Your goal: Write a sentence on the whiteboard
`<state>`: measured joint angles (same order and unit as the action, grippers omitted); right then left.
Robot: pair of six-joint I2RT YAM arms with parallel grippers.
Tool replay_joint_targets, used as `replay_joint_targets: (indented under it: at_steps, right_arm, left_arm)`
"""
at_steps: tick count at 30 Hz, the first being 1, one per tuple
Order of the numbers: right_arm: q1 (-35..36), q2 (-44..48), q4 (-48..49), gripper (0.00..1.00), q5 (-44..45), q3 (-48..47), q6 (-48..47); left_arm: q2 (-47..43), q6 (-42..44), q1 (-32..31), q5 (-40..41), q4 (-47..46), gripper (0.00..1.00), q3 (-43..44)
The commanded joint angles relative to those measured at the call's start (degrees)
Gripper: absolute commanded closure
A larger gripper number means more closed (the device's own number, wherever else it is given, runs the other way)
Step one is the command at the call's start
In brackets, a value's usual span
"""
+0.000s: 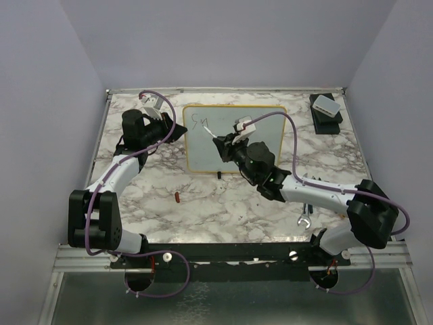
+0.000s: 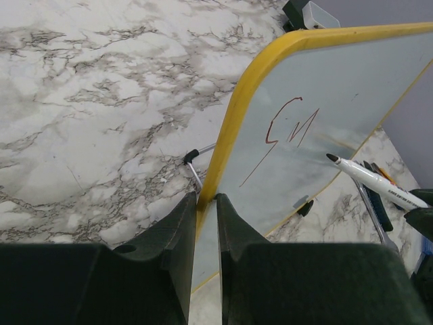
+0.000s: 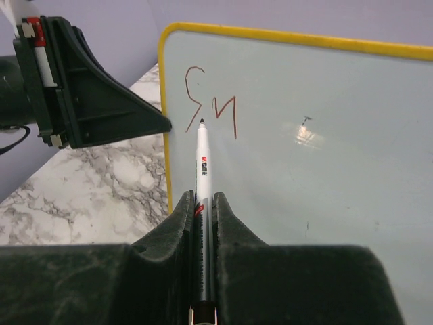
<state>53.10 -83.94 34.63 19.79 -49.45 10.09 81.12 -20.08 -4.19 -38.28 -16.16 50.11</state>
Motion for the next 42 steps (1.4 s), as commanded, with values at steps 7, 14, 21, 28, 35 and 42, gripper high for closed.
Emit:
replay_joint_targets:
  at_steps: [7, 14, 21, 28, 35, 42]
  right_arm:
    - [0.34, -3.67, 1.31, 0.99, 1.74, -5.84, -2.86]
    - [0.34, -5.31, 0.81, 0.99, 2.87, -6.76, -2.68]
    - [0.34, -5.72, 0.88, 0.99, 4.25, -6.54, -2.68]
    - [0.25, -7.05, 0.61, 0.99, 4.55, -7.19, -3.03]
    - [0.25, -7.59, 0.20, 0.99, 4.13, -7.00, -2.91]
    - [0.25, -7.62, -0.72, 0.99, 3.34, -5.34, -1.27]
  left_arm:
    - [-1.23, 0.56, -0.03, -1.15, 0.34, 0.81, -0.54]
    - [-1.35, 0.56, 0.02, -1.18, 0.29, 0.81, -0.62]
    - [-1.32, 0.56, 0.05, -1.25, 0.30, 0.81, -0.54]
    - [-1.49, 0.56, 0.05, -1.27, 0.33, 0.81, -0.62]
    - [-1.55, 0.54, 0.04, -1.27, 0.24, 0.81, -0.71]
    - [-1.49, 0.56, -0.01, -1.32, 0.21, 0.81, -0.62]
